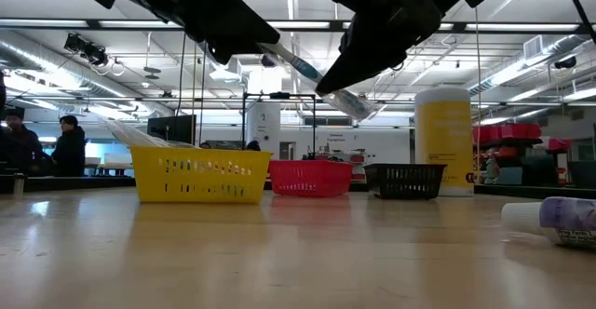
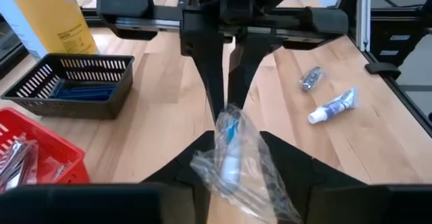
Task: Pick & Place Travel size toiletries
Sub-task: Put the blue toothbrush into the yellow bin
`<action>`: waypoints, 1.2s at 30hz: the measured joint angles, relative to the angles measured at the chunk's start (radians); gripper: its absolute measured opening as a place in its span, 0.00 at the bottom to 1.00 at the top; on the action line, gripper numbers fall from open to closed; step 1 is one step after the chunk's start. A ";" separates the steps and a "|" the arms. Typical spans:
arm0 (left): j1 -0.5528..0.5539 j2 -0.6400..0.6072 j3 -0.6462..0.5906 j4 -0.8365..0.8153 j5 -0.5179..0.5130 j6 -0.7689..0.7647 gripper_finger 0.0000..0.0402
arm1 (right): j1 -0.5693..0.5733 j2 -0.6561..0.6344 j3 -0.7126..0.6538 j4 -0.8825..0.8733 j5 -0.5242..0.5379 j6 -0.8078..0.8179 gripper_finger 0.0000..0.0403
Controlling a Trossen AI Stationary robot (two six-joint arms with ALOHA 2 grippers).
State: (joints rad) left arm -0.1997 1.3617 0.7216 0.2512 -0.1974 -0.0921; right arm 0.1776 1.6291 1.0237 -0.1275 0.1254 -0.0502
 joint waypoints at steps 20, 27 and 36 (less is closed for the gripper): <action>0.000 0.000 0.000 -0.053 -0.017 -0.029 0.11 | -0.001 0.000 0.000 0.004 0.005 0.029 0.20; -0.011 -0.043 -0.002 -0.155 -0.086 -0.084 0.08 | -0.010 0.000 0.000 -0.004 0.013 0.040 0.37; -0.053 -0.300 0.000 -0.567 -0.211 -0.257 0.08 | -0.010 0.000 0.000 -0.131 0.110 0.095 0.53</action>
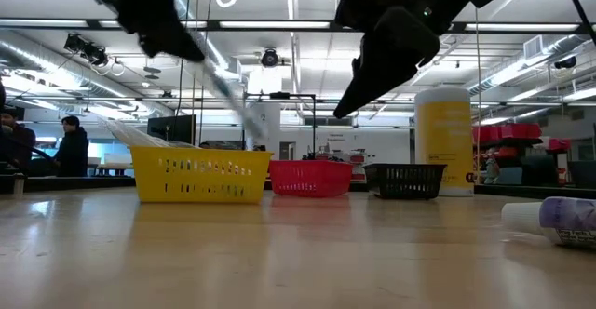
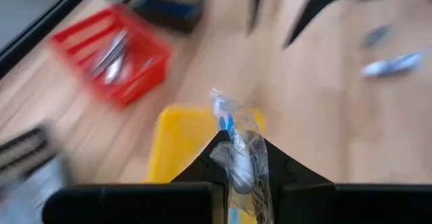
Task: Pick & Place Travel size toiletries
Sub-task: Put the blue toothbrush into the yellow bin, then put the white toothpaste into the left black bin
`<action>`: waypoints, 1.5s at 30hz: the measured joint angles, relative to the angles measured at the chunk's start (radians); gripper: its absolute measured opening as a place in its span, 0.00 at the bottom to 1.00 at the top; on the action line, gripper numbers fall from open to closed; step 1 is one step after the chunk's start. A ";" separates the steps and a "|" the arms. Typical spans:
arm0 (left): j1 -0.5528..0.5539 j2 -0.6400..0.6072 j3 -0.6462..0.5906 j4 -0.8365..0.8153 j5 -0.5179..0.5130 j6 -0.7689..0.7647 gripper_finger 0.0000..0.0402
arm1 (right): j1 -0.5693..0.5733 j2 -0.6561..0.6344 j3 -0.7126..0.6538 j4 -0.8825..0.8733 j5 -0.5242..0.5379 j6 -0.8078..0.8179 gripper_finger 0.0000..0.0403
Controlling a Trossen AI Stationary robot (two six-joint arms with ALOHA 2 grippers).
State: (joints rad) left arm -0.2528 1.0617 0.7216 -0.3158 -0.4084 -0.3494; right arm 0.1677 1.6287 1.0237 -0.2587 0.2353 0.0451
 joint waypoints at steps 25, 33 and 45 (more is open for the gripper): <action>0.031 -0.019 -0.227 0.101 -0.075 -0.166 0.10 | 0.000 0.000 0.000 0.009 -0.002 0.013 0.59; 0.047 -0.012 -0.236 0.101 -0.042 -0.170 0.20 | 0.000 0.000 0.000 0.019 -0.038 0.027 0.59; 0.047 -0.043 -0.132 0.010 -0.073 -0.007 0.43 | 0.021 -0.001 0.000 0.031 -0.141 0.056 0.57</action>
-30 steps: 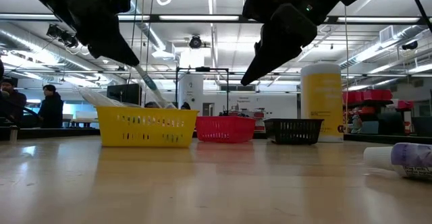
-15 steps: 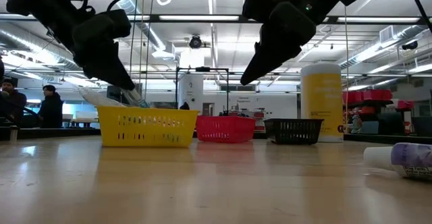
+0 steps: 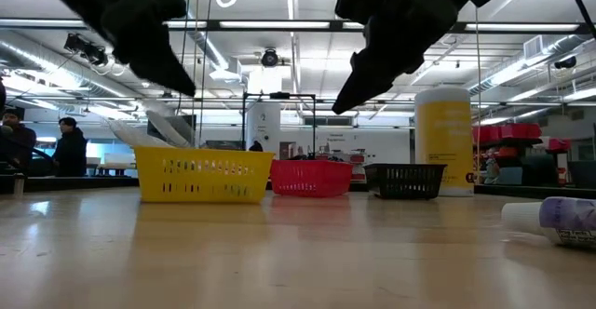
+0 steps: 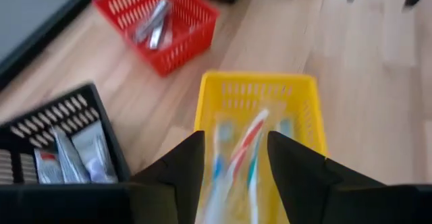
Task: Pick & Place Travel size toiletries
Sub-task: Put the white toothpaste into the left black bin
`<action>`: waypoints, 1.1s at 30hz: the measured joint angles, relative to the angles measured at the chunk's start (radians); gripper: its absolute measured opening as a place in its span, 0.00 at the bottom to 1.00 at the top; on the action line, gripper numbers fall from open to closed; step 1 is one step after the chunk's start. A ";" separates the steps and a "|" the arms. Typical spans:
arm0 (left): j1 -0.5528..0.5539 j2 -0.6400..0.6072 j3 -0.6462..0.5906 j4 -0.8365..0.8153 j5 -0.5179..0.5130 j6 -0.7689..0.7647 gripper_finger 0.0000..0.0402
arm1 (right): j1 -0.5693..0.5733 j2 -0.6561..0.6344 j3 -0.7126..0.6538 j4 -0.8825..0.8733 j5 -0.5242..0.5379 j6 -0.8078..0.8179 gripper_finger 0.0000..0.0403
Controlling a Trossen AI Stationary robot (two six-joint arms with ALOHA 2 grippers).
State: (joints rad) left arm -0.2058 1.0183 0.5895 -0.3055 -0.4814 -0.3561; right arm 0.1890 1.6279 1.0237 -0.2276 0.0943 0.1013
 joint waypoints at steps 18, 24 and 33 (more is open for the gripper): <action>-0.029 0.018 0.073 0.099 0.075 -0.052 0.40 | 0.192 0.000 0.000 -0.221 -0.006 0.376 0.54; -0.039 0.034 0.074 0.160 0.066 -0.039 0.40 | 0.297 0.000 0.000 -0.210 0.000 0.614 0.52; -0.080 0.077 0.071 0.201 0.078 -0.035 0.40 | 0.484 0.028 0.000 -0.198 0.042 0.918 0.52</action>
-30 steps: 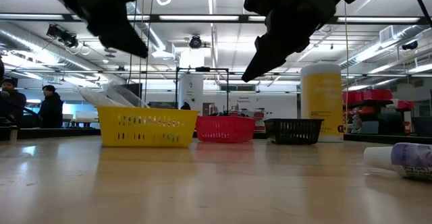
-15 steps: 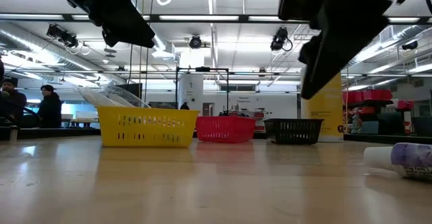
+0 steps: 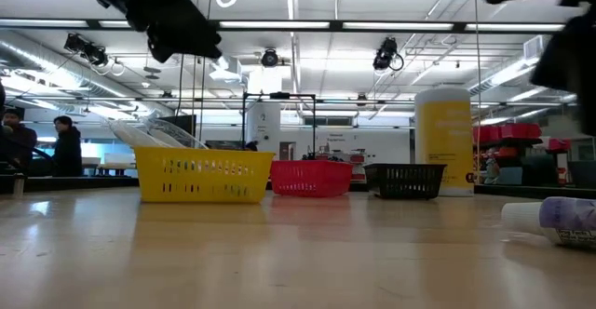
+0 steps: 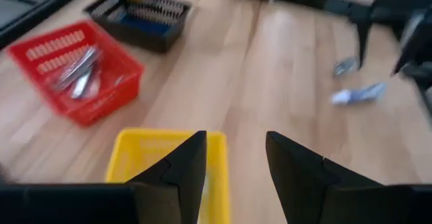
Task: Pick & Place Travel size toiletries
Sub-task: Put the white toothpaste into the left black bin
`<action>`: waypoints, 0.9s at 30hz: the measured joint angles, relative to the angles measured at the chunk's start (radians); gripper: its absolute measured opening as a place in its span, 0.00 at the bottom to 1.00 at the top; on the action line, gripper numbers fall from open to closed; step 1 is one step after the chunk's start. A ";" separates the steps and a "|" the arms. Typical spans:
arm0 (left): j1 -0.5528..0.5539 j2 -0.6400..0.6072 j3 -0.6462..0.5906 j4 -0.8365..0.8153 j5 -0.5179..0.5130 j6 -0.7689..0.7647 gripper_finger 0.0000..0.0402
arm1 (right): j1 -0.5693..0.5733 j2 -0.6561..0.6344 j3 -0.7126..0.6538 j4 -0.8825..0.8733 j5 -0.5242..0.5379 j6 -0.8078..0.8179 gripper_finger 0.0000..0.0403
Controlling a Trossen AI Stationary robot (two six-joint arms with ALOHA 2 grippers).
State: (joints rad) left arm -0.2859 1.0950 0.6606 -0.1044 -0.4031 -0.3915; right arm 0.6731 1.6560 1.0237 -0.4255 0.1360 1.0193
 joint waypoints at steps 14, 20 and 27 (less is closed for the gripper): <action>-0.051 0.070 0.001 0.065 -0.019 -0.016 0.38 | 0.060 0.129 0.000 0.054 -0.121 0.128 0.50; -0.051 0.068 0.002 0.068 -0.022 -0.013 0.38 | 0.046 0.130 0.000 0.076 -0.113 0.117 0.49; -0.051 0.068 0.002 0.065 -0.014 -0.012 0.38 | 0.035 0.130 -0.020 0.101 -0.148 0.136 0.41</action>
State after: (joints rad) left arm -0.3367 1.1633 0.6628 -0.0392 -0.4171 -0.4038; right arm 0.7078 1.7859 1.0036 -0.3241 -0.0122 1.1552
